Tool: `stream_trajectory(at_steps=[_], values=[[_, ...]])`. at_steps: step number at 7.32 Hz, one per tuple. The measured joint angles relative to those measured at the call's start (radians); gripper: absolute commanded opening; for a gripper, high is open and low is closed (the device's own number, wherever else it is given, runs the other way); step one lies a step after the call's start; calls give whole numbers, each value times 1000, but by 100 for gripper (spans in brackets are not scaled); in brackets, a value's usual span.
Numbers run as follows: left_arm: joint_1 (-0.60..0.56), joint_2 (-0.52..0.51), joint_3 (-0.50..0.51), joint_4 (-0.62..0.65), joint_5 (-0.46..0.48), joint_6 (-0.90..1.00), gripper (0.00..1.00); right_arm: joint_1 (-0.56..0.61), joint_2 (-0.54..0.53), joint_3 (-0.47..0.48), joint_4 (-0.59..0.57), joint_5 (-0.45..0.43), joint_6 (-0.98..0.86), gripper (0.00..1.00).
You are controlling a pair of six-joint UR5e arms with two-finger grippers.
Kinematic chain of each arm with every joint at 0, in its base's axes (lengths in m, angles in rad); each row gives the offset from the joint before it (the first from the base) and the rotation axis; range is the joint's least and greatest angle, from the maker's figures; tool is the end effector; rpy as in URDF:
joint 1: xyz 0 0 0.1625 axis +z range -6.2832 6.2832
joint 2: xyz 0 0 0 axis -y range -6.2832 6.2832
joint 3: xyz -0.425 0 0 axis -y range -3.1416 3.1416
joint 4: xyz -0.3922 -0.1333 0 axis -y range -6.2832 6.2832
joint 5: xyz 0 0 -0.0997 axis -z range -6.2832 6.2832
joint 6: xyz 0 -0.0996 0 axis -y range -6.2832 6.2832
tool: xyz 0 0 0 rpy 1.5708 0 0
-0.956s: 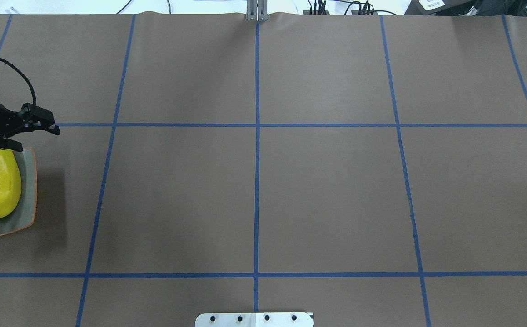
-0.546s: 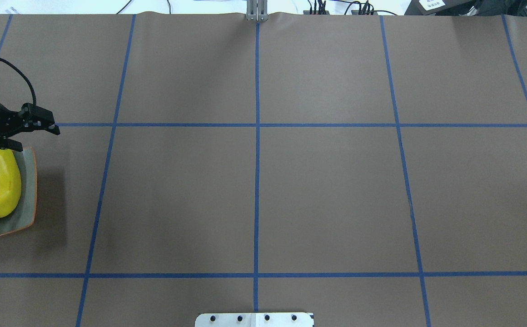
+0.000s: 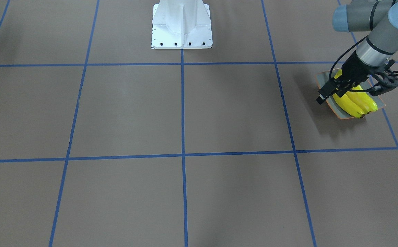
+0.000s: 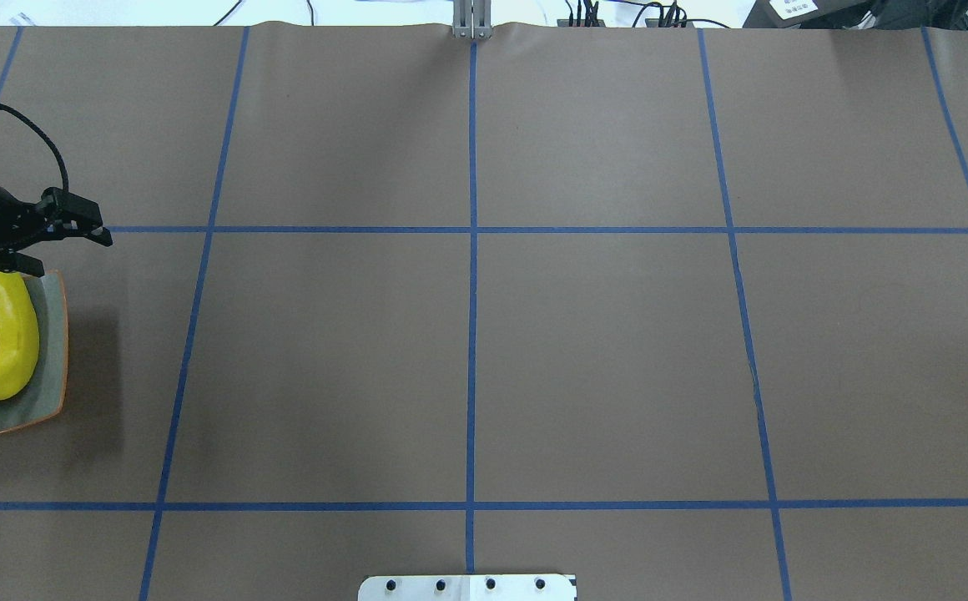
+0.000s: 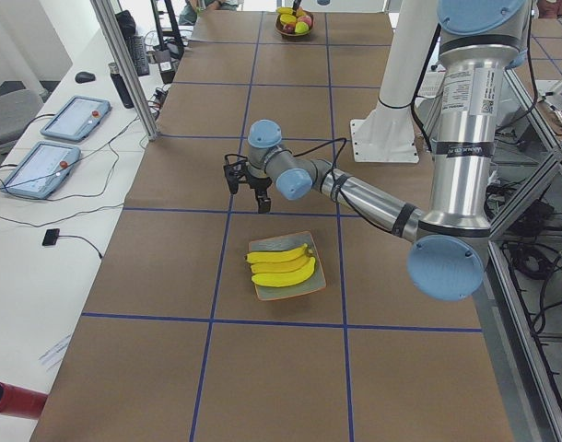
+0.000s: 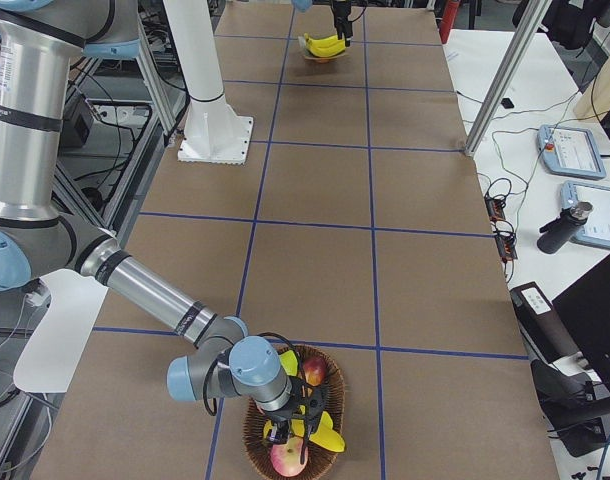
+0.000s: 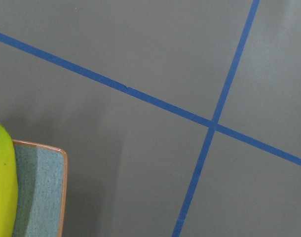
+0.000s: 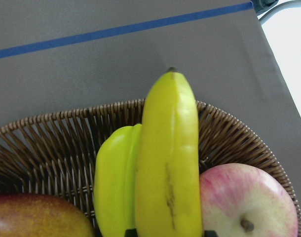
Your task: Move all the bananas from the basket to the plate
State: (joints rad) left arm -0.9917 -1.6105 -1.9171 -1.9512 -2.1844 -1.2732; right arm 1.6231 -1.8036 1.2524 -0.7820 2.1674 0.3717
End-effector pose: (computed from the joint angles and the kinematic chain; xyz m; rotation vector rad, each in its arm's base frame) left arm 0.2147 -0.4672 0.4290 -0.0203 0.9479 -0.4069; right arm 0.0957 -0.3478 0.8380 0.1338 -0.6258 0.3387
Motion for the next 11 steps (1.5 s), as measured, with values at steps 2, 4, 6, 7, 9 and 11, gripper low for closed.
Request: stream_trajectory(at_steps=[2,4,6,7,9,11], values=[[1,-2,3,0,-1,-4,100,2,-2,42,-4,10,-2,0],[1,-4,8,-1,-1,-12,100,6,-4,81,-9,59,-3,0],[1,-4,11,-3,-2,-14,100,11,2,100,-9,74,-7,0],[1,-7,11,-3,-2,-14,100,13,15,106,-8,73,-9,0],[1,-25,12,-4,-4,-25,100,7,74,119,-9,75,12,0],[1,-70,26,-5,-5,-51,100,-37,150,125,-8,104,107,0]])
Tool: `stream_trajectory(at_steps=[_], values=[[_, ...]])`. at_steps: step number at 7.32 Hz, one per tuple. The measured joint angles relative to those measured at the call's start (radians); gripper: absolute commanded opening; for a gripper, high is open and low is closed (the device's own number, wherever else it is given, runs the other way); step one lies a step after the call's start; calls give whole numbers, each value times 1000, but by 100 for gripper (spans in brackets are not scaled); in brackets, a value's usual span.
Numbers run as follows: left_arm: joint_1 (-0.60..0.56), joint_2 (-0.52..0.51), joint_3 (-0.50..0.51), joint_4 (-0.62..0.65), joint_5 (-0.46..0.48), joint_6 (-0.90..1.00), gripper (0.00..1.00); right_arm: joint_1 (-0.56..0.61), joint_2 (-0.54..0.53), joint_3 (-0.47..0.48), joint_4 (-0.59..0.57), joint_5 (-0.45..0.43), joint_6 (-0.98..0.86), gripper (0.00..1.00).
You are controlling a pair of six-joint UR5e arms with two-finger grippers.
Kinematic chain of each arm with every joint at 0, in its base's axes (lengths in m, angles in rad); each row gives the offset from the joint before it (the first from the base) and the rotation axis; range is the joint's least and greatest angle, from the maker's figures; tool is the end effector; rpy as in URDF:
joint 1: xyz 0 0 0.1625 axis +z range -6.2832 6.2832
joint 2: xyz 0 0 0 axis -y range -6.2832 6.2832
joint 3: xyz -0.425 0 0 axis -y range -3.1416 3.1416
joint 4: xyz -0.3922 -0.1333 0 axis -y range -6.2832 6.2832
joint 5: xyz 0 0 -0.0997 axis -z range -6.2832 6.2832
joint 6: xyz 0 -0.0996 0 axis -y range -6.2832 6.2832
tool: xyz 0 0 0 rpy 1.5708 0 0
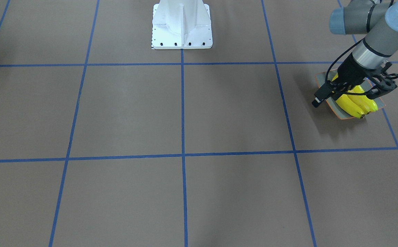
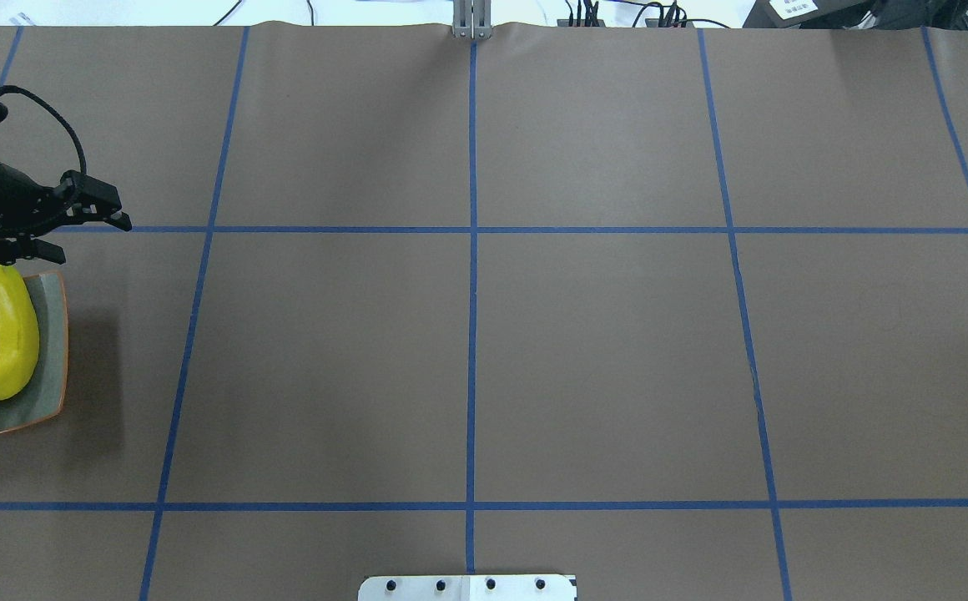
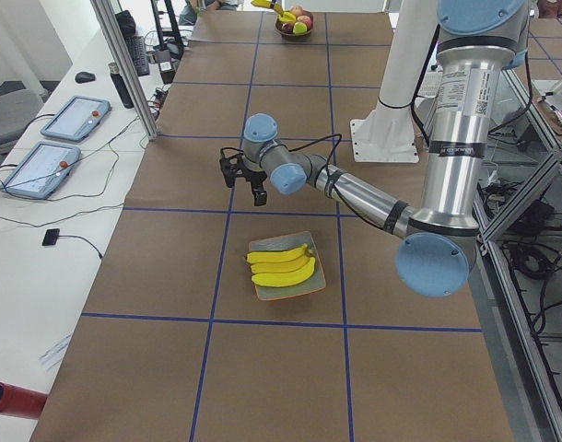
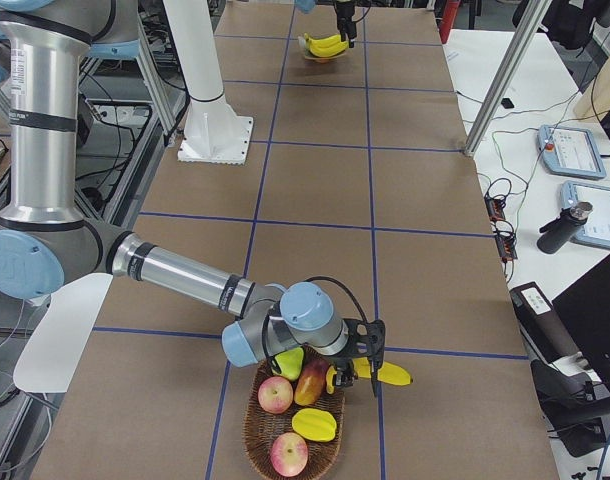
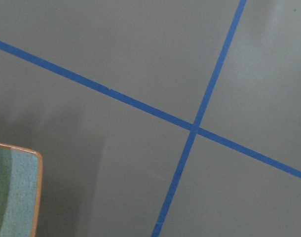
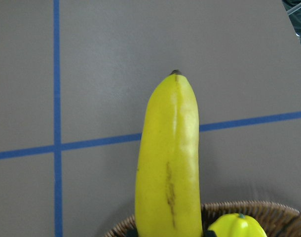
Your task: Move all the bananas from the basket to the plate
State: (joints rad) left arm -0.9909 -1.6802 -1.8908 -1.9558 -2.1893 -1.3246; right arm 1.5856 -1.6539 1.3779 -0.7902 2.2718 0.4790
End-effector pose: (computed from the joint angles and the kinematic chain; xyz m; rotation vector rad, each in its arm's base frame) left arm 0.2274 -0.4851 0.4049 -0.0187 0.9857 -0.4325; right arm 0.0760 -0.4651 0.7113 0.3136 -0.7805 0.2877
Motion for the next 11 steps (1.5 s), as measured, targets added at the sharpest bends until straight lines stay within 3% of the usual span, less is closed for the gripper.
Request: stream_trajectory(at_steps=[4,7,8,11], values=[[1,-165,108,0,0,-50,100,-241,165,127,3,50,455,0],[2,-307,201,-17,-1,-95,100,-479,401,168,3,19,817,0],[2,-339,233,-75,-1,-146,100,-560,479,169,3,-6,904,0],[27,-389,378,-443,-7,-389,100,-742,639,180,14,-59,1026,0]])
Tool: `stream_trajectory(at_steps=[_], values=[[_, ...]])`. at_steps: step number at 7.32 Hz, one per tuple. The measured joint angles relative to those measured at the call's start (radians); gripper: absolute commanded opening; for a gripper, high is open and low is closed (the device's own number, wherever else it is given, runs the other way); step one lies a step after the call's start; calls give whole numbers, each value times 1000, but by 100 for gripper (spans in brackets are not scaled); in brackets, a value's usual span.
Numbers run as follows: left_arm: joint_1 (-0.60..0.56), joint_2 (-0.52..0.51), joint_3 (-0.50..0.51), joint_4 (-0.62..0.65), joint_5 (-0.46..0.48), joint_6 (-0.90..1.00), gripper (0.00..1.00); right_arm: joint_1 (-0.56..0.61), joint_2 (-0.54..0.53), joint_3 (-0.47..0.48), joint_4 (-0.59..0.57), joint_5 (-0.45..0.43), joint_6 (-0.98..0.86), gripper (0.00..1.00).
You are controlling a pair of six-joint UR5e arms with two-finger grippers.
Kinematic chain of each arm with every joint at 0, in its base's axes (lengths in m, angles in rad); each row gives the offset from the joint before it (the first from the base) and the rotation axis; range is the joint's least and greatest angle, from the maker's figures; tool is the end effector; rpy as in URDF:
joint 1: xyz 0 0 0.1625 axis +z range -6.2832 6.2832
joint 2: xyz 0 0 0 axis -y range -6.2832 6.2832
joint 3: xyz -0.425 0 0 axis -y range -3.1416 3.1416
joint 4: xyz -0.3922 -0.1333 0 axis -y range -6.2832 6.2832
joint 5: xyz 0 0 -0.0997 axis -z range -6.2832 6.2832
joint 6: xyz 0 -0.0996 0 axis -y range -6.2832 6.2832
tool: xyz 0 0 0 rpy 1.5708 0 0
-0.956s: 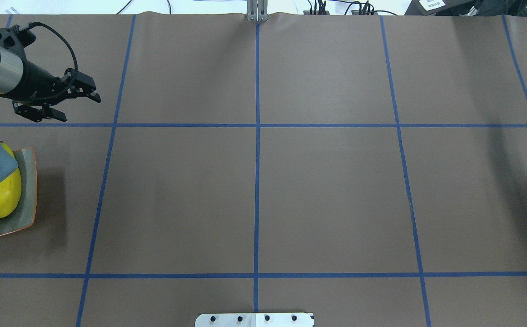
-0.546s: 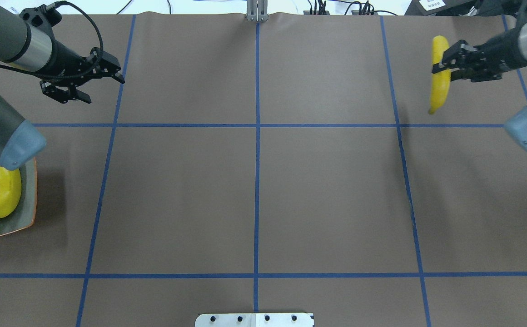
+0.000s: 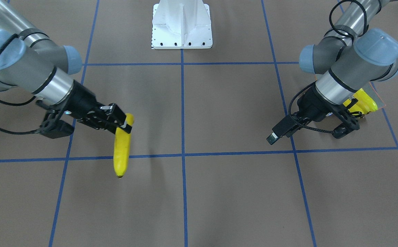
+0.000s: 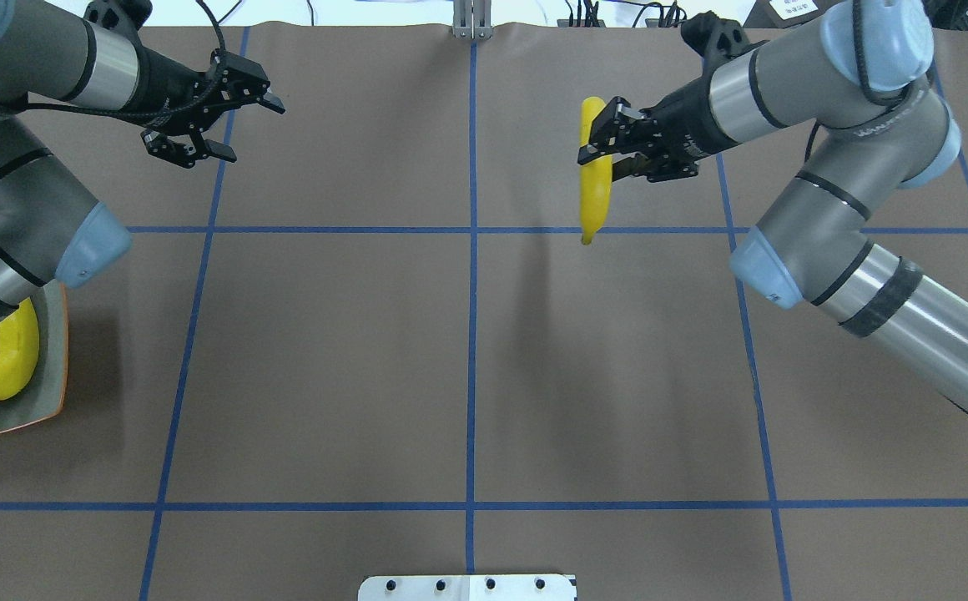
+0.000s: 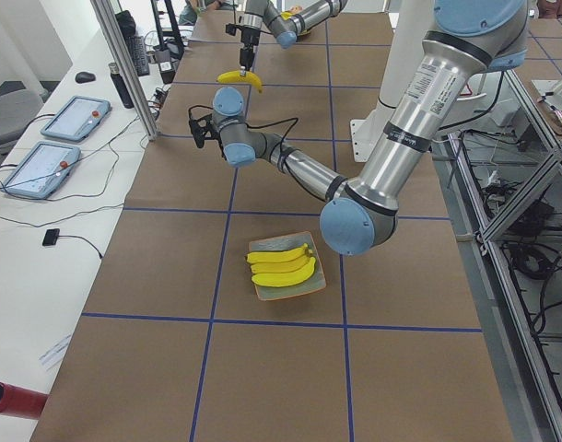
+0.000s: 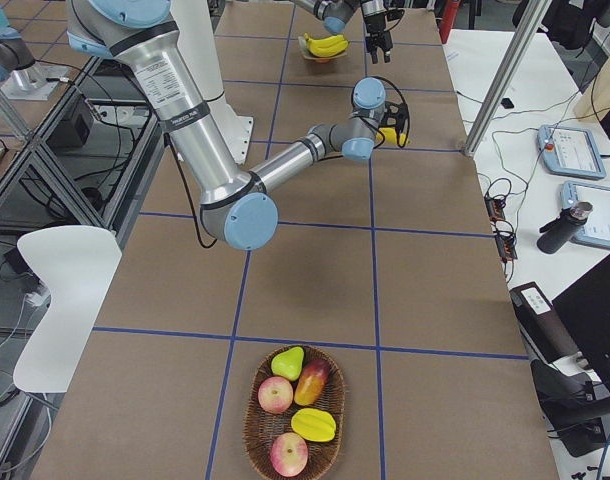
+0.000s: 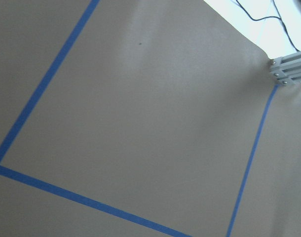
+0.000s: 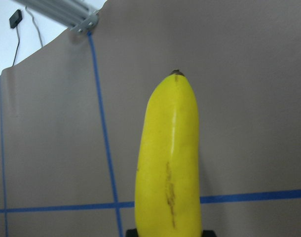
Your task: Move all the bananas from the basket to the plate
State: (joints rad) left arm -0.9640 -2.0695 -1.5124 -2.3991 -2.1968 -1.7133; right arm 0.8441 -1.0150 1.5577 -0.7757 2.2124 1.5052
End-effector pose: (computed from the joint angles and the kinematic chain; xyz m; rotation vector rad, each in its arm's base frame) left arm 0.3175 -0.5888 0.2974 -0.0049 1.3471 -0.5411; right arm -0.3839 -0.5428 0.2424 0.0790 -1.3860 0.2210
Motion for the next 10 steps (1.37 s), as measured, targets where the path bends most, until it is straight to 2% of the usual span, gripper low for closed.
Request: stream_trajectory(at_steps=[3,6,10], values=[[23,-70,41,-108,-35,-111,99,-137,67,30,4,-120,19,0],[62,-88,86,-311,-39,-193,99,-178,114,31,57,-136,28,0],[101,-93,119,-576,-35,-303,99,-186,119,30,160,-137,89,0]])
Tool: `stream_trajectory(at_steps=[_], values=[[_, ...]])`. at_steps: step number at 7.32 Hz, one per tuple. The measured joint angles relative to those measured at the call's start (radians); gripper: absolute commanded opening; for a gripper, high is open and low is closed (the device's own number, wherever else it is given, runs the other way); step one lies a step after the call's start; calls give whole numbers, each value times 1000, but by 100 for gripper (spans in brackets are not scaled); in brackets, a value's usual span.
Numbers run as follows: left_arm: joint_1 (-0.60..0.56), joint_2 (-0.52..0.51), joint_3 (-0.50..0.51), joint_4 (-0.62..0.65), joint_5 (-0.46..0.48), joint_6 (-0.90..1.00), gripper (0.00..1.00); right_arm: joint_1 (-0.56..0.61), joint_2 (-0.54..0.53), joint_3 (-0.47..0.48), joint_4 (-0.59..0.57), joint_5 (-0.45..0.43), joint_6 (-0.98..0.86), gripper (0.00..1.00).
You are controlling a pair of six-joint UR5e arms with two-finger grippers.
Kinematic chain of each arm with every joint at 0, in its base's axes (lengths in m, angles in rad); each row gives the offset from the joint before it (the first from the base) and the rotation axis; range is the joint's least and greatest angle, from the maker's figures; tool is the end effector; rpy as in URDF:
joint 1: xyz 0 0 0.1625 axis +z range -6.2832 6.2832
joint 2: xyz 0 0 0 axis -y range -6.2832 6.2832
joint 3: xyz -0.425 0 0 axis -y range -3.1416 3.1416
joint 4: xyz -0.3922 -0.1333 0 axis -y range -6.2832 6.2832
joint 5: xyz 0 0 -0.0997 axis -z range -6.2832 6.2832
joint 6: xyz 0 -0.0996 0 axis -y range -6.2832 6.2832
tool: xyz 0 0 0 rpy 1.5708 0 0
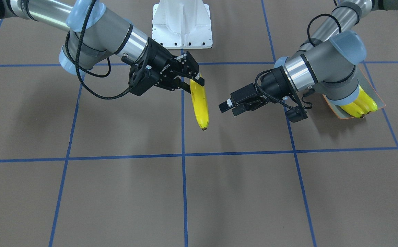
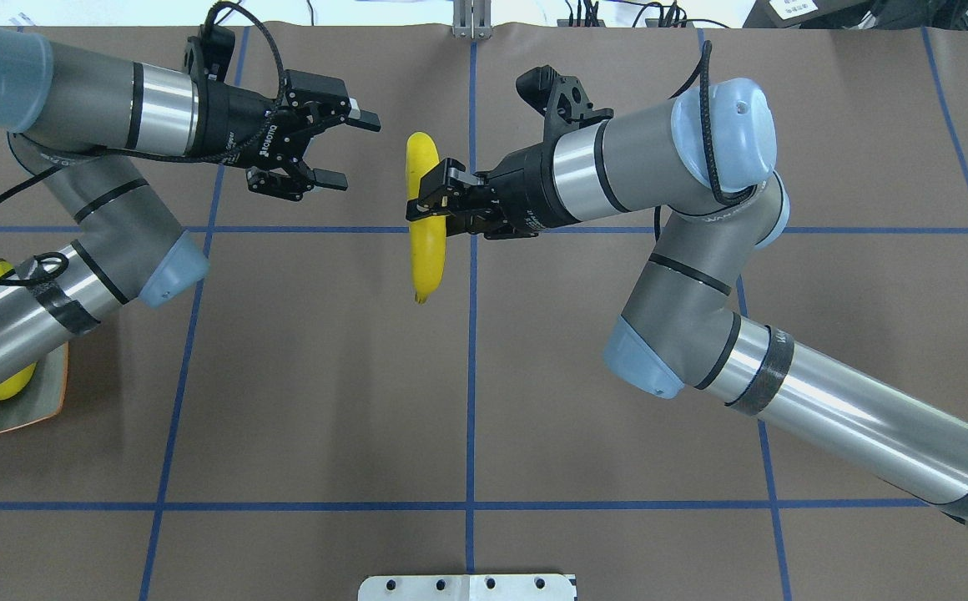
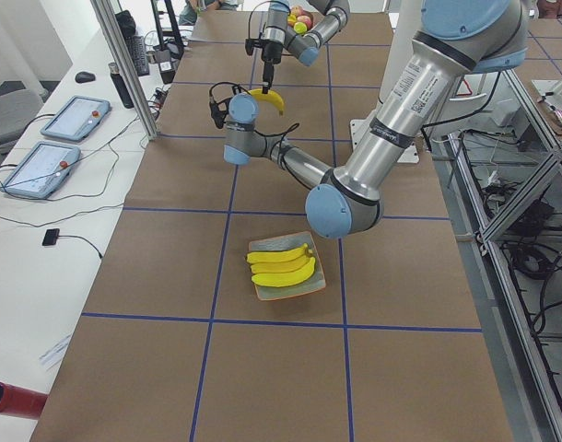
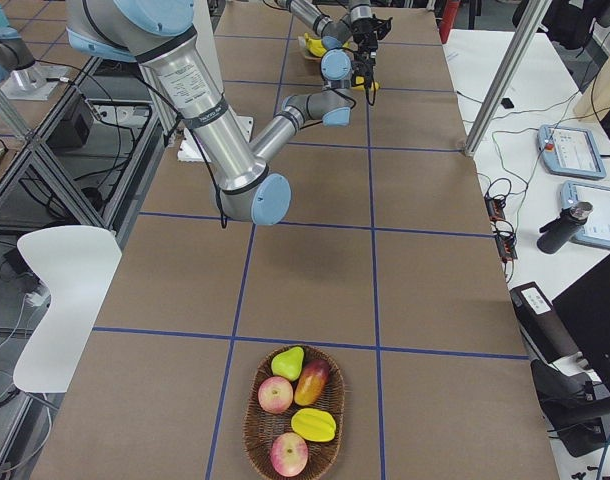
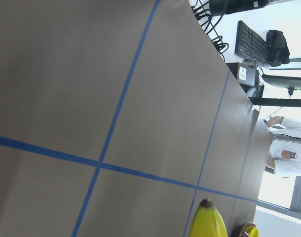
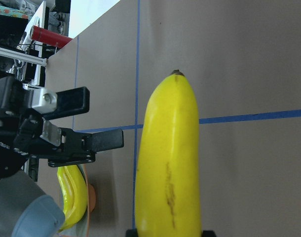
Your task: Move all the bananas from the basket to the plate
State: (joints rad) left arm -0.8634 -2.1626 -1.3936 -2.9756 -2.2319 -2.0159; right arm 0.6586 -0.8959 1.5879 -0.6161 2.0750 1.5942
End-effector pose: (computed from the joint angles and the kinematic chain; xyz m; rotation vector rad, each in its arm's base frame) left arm 0.3661 -0.5392 0.2413 -0.0919 1.7768 -0.3457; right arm -0.4595 -0.4633 0.1380 0.1362 -1.6326 0.1071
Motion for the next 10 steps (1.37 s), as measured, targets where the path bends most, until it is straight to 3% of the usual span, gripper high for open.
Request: stream_trajectory(at_steps=[4,10], values=[[53,-8,0,-150,13,-31,95,-11,-15,3,90,0,39,0],[117,-11,0,-217,81,-46,87,-12,-35,3,207,-4,104,0]])
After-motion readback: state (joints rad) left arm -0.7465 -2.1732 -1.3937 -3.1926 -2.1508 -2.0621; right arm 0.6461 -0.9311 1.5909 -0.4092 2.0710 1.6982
